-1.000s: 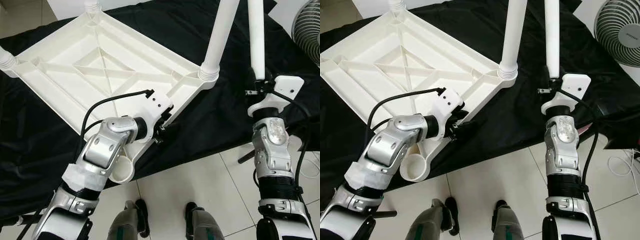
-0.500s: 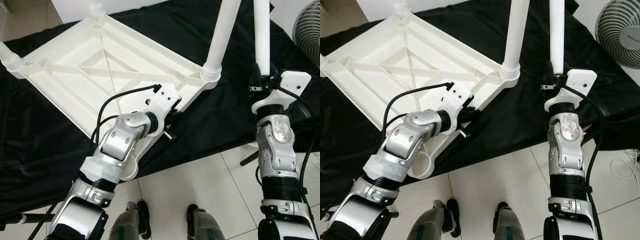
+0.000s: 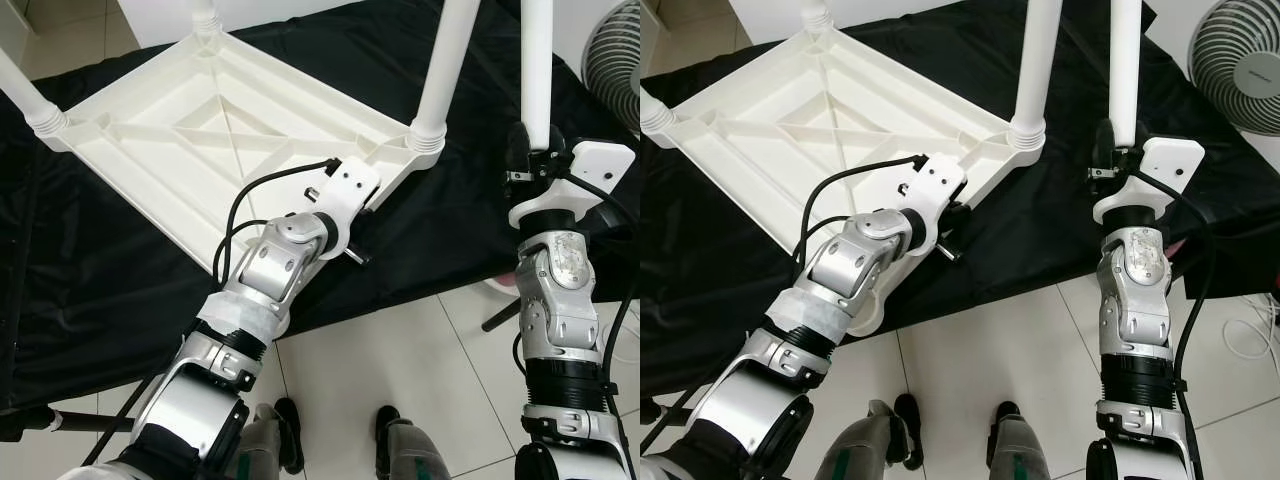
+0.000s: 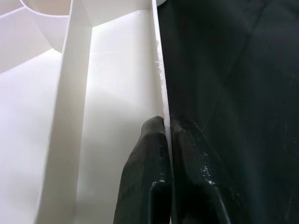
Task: Building children table
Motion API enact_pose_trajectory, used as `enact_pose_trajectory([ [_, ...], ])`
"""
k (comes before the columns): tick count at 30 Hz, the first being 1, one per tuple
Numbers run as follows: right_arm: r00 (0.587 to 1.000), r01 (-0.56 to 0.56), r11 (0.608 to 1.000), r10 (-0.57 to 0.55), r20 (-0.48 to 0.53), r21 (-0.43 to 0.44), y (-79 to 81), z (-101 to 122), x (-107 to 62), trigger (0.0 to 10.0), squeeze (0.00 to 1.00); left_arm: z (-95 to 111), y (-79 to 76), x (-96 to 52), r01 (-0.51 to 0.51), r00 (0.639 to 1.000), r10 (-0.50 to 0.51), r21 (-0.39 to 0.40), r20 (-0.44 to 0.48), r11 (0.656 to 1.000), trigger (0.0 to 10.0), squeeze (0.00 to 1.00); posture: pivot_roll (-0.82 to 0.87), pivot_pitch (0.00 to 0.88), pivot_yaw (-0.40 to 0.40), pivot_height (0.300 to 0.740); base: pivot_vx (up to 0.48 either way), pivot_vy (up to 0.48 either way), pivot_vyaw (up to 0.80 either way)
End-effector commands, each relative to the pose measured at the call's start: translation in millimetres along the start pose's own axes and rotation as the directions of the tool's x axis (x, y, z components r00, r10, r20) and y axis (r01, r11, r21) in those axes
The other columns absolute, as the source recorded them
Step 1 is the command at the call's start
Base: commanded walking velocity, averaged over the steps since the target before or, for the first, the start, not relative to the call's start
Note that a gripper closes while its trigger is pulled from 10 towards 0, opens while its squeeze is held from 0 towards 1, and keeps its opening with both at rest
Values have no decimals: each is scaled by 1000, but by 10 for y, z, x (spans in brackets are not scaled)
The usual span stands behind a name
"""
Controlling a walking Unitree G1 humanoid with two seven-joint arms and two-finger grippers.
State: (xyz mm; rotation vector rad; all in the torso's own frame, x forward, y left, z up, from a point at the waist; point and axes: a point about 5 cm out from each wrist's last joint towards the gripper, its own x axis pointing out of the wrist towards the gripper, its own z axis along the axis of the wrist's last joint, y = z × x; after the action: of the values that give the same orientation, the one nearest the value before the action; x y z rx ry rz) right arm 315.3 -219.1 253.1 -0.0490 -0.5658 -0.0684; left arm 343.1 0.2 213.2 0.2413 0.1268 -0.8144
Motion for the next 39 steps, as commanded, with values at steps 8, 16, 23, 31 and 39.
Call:
enact_pose_trajectory([
  [8,1000,-9,1000,9,8,13,42,3,-37,10000,0,425,-175,-208,261,923,-246,-11,296,965,10000,0,-112,232,138,740,0,0,0],
  [16,994,-71,996,66,90,54,163,138,-2,10000,0,639,-299,-568,490,786,-453,24,421,871,10000,0,-106,227,133,740,0,0,0],
  [23,995,-83,995,80,67,48,194,82,-13,10000,0,489,-354,-651,519,792,-513,77,330,851,10000,0,-98,227,132,740,0,0,0],
  [31,996,-68,997,65,53,43,157,53,-12,10000,0,354,-407,-624,506,828,-507,68,241,860,10000,1000,-97,235,139,740,0,0,0],
  [39,996,-56,998,54,70,37,128,88,-19,10000,0,351,-444,-638,497,833,-507,103,222,861,10000,0,-96,235,143,740,0,0,0],
])
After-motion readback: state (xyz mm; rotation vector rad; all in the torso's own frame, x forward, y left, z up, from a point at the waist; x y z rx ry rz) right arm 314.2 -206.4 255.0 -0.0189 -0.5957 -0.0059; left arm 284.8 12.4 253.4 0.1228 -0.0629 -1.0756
